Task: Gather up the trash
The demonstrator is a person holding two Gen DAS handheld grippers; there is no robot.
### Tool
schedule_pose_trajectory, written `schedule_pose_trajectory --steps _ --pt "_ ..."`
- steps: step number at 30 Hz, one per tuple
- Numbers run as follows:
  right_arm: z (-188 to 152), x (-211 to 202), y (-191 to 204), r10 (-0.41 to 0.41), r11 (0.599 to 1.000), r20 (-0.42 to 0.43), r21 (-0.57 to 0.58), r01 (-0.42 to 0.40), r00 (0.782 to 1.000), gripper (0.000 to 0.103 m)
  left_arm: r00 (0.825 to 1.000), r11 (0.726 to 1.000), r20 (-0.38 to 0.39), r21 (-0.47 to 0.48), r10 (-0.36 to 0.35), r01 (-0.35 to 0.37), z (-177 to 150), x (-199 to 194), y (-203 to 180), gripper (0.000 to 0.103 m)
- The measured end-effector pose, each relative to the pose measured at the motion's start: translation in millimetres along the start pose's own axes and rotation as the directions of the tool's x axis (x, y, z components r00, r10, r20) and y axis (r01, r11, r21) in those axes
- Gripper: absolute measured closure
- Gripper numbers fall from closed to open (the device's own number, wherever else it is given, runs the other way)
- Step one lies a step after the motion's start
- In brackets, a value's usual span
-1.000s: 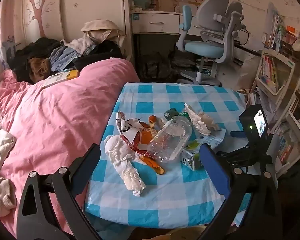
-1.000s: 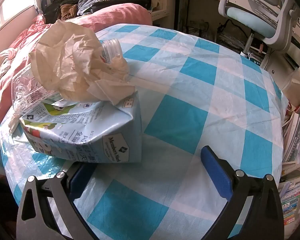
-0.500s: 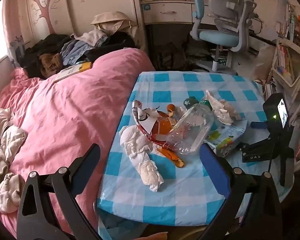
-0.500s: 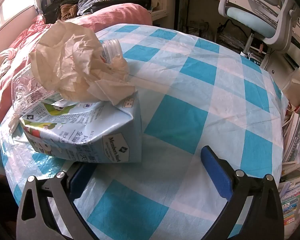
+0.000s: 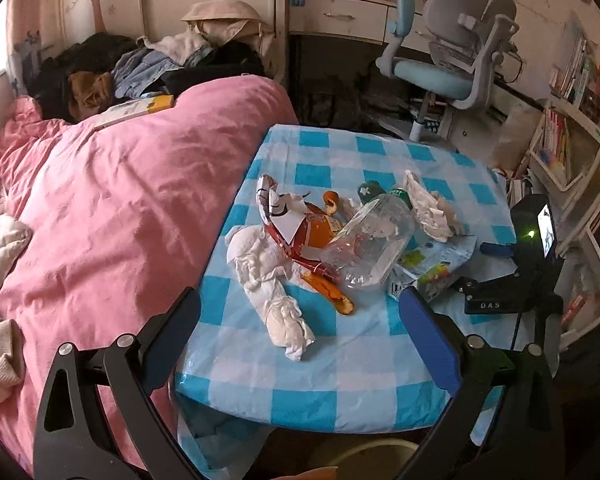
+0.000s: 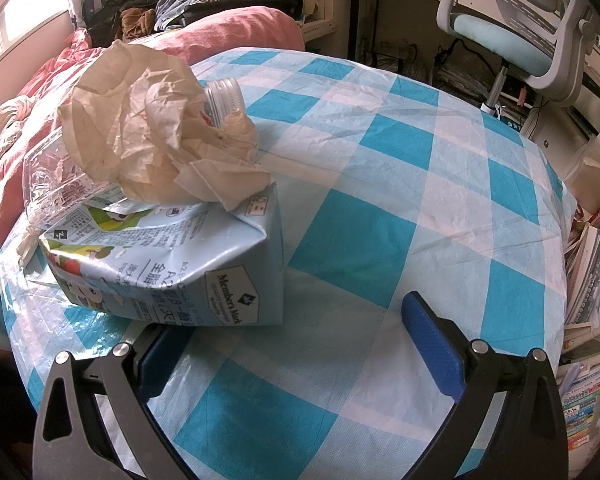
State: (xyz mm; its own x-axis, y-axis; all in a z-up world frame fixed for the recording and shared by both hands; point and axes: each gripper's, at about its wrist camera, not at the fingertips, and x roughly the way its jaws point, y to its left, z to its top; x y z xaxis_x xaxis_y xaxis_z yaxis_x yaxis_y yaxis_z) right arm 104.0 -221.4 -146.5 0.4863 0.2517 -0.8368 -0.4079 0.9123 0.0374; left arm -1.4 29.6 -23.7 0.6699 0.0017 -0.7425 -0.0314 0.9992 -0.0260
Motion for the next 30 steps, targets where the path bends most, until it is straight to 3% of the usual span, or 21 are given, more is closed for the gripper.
schedule_pose_trajectory --steps 11,19,24,30 --pt "0.0 0.1 -0.1 0.000 1.000 0.000 0.000 0.000 1.000 0.006 1.000 1.000 -0.008 0.019 -0.010 0.010 -5.5 -0.4 -9.9 0.007" --pt "0.1 -0.1 -0.2 0.000 1.000 0.000 0.000 0.000 1.000 0.006 0.997 0.995 0.039 0.070 0.070 -0.073 -5.3 -4.4 -20.3 0.007" --pt "0.1 -0.5 -0.5 0.000 1.000 0.000 0.000 0.000 1.000 0.006 0.996 0.985 0.035 0.149 0.083 -0.087 -11.9 -1.0 -39.7 0.007" --pt "0.1 -0.6 -0.6 0.000 1.000 0.000 0.000 0.000 1.000 0.006 0.996 0.984 0.040 0.156 0.077 -0.082 -14.3 -1.1 -44.0 0.007"
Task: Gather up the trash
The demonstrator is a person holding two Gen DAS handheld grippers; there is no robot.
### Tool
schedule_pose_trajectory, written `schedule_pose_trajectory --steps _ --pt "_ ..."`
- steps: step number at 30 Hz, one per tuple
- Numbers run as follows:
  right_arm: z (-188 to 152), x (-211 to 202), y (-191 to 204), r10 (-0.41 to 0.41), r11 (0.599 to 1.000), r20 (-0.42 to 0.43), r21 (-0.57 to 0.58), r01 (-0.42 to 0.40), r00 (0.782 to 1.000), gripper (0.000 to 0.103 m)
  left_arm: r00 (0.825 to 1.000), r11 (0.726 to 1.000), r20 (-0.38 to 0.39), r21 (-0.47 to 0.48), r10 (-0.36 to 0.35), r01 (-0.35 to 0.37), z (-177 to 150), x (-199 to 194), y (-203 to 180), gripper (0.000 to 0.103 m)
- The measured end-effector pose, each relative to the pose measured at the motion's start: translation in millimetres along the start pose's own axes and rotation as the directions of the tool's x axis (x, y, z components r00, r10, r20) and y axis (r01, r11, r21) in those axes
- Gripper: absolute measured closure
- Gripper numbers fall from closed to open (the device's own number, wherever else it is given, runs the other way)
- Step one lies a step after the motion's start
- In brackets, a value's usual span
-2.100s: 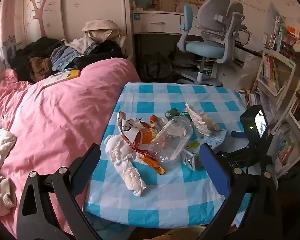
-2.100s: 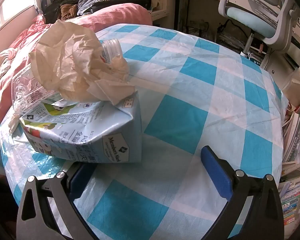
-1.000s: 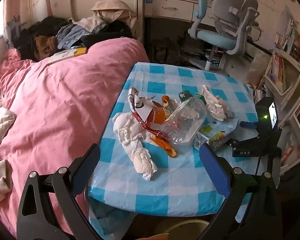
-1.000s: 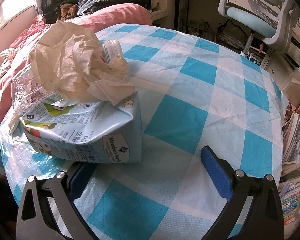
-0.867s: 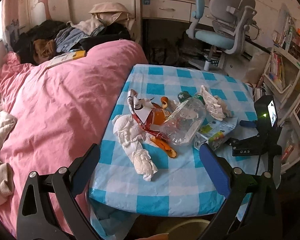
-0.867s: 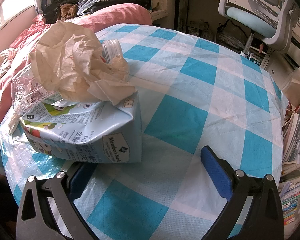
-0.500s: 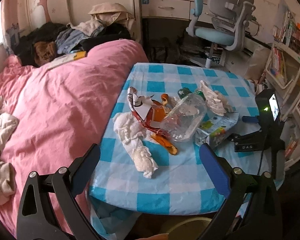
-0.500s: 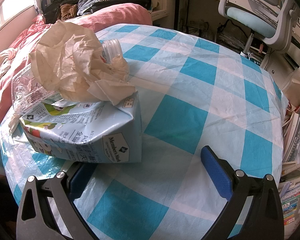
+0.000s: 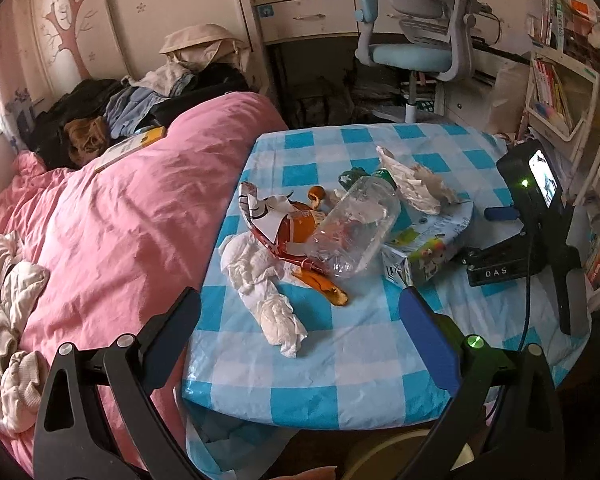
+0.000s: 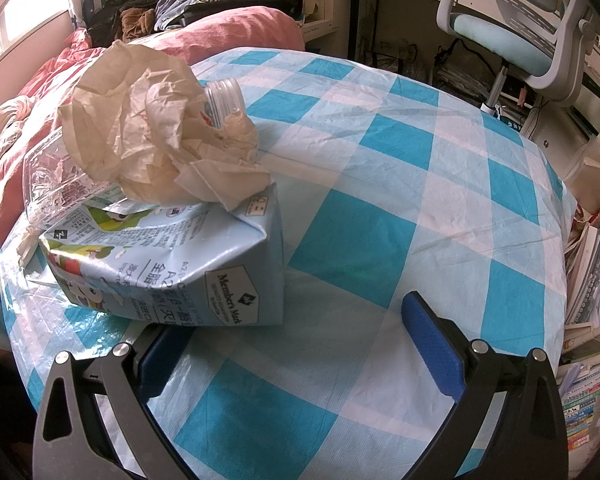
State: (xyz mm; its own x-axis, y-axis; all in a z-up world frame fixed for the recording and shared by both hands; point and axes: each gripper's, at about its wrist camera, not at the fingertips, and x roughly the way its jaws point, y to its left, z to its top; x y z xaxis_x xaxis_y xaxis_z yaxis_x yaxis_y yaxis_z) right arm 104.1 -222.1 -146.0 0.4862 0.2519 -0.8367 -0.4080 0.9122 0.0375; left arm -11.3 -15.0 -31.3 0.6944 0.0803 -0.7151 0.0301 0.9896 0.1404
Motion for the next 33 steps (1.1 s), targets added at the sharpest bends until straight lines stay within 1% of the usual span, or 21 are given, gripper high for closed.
schedule_pose_trajectory --steps 3,5,8,13,14,16,17,18,20,23,27,29,31,33 --pt "0.0 0.0 0.0 0.000 1.000 0.000 0.000 0.000 1.000 0.006 1.000 0.999 -0.007 -0.027 -0.021 0.021 0.7 1.3 1.6 0.007" --pt "0.0 0.0 0.0 0.000 1.000 0.000 0.000 0.000 1.000 0.006 1.000 0.999 -0.012 -0.026 -0.023 0.023 -0.7 1.3 1.3 0.007" --pt "0.0 -0.1 -0.1 0.000 1.000 0.000 0.000 0.000 1.000 0.006 0.999 0.998 -0.014 -0.031 -0.046 0.046 -1.3 -0.1 5.3 0.007" --pt "0.0 -0.1 -0.1 0.000 1.000 0.000 0.000 0.000 1.000 0.006 0.999 0.997 -0.010 -0.054 -0.048 0.048 0.8 -2.1 15.2 0.007" --pt "0.0 -0.1 -0.1 0.000 1.000 0.000 0.000 0.000 1.000 0.006 0.999 0.998 -0.002 -0.058 -0.039 0.039 1.5 -4.0 15.5 0.007" --pt "0.0 -0.2 -0.1 0.000 1.000 0.000 0.000 0.000 1.000 0.006 1.000 0.999 0.014 -0.035 -0.022 0.022 2.4 -8.1 10.7 0.007" --pt "-0.1 -0.2 -0.1 0.000 1.000 0.000 0.000 0.000 1.000 0.006 0.999 0.999 0.019 -0.006 -0.034 0.034 3.0 -10.3 6.8 0.007" --pt "-0.1 -0.2 -0.1 0.000 1.000 0.000 0.000 0.000 1.000 0.006 0.999 0.999 0.024 0.004 -0.039 0.039 4.0 -12.1 5.4 0.007" --pt "-0.1 -0.2 0.0 0.000 1.000 0.000 0.000 0.000 1.000 0.006 0.998 0.999 0.035 -0.005 -0.043 0.043 5.7 -14.3 4.9 0.007" --pt "-0.2 -0.2 0.0 0.000 1.000 0.000 0.000 0.000 1.000 0.006 0.998 0.998 0.008 -0.004 -0.065 0.065 5.3 -9.7 4.7 0.007" --pt "-0.2 -0.2 0.0 0.000 1.000 0.000 0.000 0.000 1.000 0.006 0.996 0.994 -0.008 -0.063 -0.093 0.093 4.4 -6.6 15.3 0.007" --pt "-0.2 -0.2 0.1 0.000 1.000 0.000 0.000 0.000 1.000 0.006 0.995 0.993 -0.011 -0.073 -0.094 0.093 3.2 -5.4 16.3 0.007" --pt "-0.2 -0.2 0.1 0.000 1.000 0.000 0.000 0.000 1.000 0.006 0.996 0.994 -0.011 -0.058 -0.091 0.091 1.9 -5.2 12.8 0.007" --pt "-0.2 -0.2 0.1 0.000 1.000 0.000 0.000 0.000 1.000 0.006 0.997 0.997 -0.004 -0.037 -0.071 0.071 1.0 -7.1 9.3 0.007"
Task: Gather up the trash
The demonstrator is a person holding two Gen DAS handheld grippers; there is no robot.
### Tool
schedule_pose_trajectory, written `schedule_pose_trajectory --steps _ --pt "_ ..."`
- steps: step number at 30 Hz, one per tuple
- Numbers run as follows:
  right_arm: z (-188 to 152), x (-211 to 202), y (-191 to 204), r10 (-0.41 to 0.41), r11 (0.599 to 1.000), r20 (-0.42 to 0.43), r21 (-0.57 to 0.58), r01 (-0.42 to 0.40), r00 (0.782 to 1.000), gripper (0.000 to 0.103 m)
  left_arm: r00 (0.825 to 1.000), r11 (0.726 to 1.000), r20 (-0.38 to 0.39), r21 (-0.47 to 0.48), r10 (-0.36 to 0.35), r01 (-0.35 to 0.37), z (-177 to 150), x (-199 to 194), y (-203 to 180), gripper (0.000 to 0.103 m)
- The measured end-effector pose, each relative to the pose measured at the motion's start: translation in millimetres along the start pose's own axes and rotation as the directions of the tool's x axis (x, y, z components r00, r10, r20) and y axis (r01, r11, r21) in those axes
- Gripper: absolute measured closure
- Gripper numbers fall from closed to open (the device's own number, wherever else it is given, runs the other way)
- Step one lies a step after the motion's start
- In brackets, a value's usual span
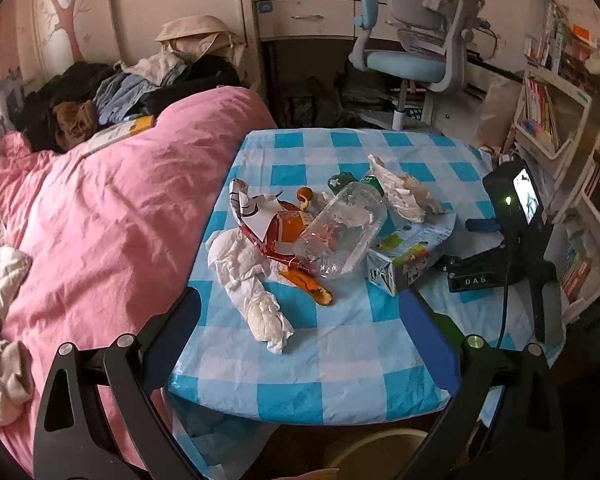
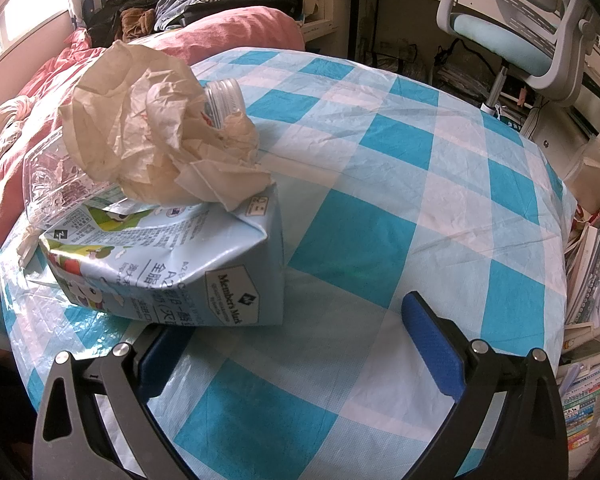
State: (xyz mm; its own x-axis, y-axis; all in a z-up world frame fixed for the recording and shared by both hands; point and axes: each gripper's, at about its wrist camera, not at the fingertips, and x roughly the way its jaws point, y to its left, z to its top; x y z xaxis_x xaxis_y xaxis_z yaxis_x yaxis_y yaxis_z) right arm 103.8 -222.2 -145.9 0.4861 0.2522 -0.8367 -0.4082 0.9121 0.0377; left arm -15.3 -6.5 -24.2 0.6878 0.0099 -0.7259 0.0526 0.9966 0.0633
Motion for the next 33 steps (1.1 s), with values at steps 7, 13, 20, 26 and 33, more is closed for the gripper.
schedule_pose_trajectory --steps 7,13,20,26,33 --pt "0.0 0.0 0.0 0.000 1.000 0.000 0.000 0.000 1.000 0.006 0.999 0.998 0.025 0.057 0.037 -0.039 1.8 -3.1 -10.9 0.007" --pt "0.1 -0.1 0.0 0.000 1.000 0.000 0.000 0.000 1.000 0.006 0.999 0.999 -0.005 0.002 0.045 -0.045 6.4 9.6 -2.6 0.007" --pt "0.0 -0.3 0.2 0.000 1.000 0.000 0.000 0.000 1.000 0.006 0.998 0.998 -0.052 -0.058 0.031 -0.034 19.9 39.2 -2.2 0.007" --pt "0.0 -0.4 0.3 0.000 1.000 0.000 0.000 0.000 1.000 0.006 0.997 0.993 -0.075 -0.117 -0.015 0.006 25.0 57.9 -1.0 0.007" --pt "0.0 -0.5 0.4 0.000 1.000 0.000 0.000 0.000 1.000 0.006 0.996 0.988 -0.077 -0.152 -0.049 0.037 36.7 78.2 2.9 0.007"
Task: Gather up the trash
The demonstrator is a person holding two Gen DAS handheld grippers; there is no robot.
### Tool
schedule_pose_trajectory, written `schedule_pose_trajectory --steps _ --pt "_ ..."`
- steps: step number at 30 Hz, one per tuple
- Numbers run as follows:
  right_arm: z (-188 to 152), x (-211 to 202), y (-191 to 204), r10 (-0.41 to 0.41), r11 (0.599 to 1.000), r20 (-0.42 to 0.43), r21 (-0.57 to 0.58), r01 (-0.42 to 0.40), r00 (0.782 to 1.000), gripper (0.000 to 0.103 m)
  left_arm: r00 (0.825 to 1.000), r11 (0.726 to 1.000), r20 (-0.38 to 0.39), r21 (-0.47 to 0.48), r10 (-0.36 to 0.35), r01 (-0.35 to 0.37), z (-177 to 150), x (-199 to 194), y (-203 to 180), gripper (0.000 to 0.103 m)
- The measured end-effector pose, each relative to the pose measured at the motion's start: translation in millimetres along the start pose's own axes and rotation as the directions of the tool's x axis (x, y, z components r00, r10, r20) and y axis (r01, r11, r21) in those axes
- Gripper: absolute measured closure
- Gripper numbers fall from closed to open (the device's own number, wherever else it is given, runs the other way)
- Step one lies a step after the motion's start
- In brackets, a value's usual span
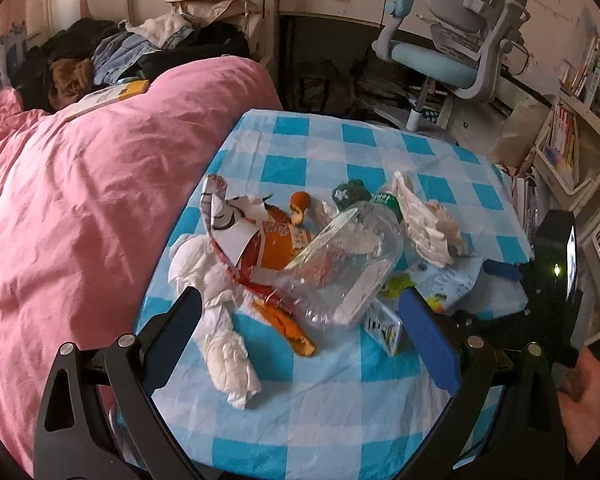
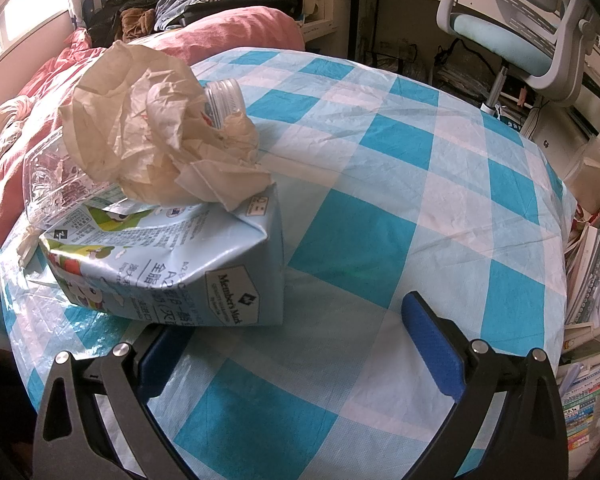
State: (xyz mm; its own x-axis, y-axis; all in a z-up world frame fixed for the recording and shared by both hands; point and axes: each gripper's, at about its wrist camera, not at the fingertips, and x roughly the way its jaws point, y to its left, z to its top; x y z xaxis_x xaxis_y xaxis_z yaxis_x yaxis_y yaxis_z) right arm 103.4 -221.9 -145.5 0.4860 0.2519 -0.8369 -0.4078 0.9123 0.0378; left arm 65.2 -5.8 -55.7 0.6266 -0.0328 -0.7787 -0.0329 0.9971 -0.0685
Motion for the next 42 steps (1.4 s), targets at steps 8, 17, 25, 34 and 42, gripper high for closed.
schedule_pose_trajectory --steps 8,17,25,34,42 --pt "0.8 -1.1 -0.2 -0.005 1.000 -0.027 0.020 0.005 1.000 0.006 0.999 0.999 0.035 -0.034 -0.001 0.003 1.5 4.9 3.1 0.007" --pt "-10.5 -133.9 31.2 -0.176 0.983 0.281 0.102 0.153 0.943 0.006 0.995 0.999 0.081 -0.026 0.049 -0.047 5.0 -0.8 1.1 0.007" --pt "-38.0 -159.2 44.3 -0.132 0.986 0.418 0.145 0.078 0.899 0.006 0.986 0.999 0.165 0.011 0.032 -0.034 1.7 -19.6 -12.9 0.007" --pt "-42.0 -164.1 53.2 -0.104 0.985 0.454 0.170 0.028 0.885 0.006 0.985 1.000 0.172 -0.023 0.022 -0.018 -0.3 -23.5 -5.8 0.007" --pt "-39.2 -162.0 54.5 -0.092 0.985 0.464 0.173 0.012 0.881 0.006 0.983 1.000 0.179 0.006 0.025 -0.027 0.6 -23.2 -12.5 0.007"
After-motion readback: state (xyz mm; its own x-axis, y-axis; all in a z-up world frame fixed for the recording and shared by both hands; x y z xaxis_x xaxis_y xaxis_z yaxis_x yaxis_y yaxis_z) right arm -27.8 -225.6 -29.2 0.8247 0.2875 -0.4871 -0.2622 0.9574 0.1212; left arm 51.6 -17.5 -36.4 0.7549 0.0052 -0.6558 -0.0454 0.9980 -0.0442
